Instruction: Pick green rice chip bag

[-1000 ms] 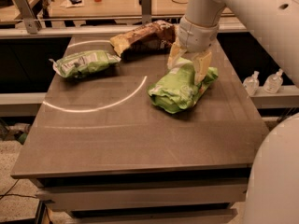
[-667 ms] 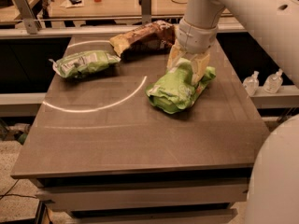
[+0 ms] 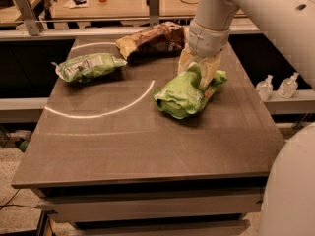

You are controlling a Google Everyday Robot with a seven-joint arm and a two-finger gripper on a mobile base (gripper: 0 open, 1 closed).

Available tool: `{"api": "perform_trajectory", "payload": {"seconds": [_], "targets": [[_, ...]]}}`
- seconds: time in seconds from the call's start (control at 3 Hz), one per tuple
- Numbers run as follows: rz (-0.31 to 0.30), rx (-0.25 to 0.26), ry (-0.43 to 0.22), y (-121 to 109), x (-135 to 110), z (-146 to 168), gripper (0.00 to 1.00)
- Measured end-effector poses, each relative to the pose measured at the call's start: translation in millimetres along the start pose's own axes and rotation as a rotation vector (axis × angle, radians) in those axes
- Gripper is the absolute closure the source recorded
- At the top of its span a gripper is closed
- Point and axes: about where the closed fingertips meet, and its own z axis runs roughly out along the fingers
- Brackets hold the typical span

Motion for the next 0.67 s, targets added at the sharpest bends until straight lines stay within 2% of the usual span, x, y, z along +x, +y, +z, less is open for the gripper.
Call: {"api": "perform_trajectory", "payload": {"seconds": [0.33, 0.67], "targets": [[0.022, 0.006, -0.021, 0, -2, -3, 1.0], [0.185, 0.052, -0.089, 6, 23, -2, 1.0]]}}
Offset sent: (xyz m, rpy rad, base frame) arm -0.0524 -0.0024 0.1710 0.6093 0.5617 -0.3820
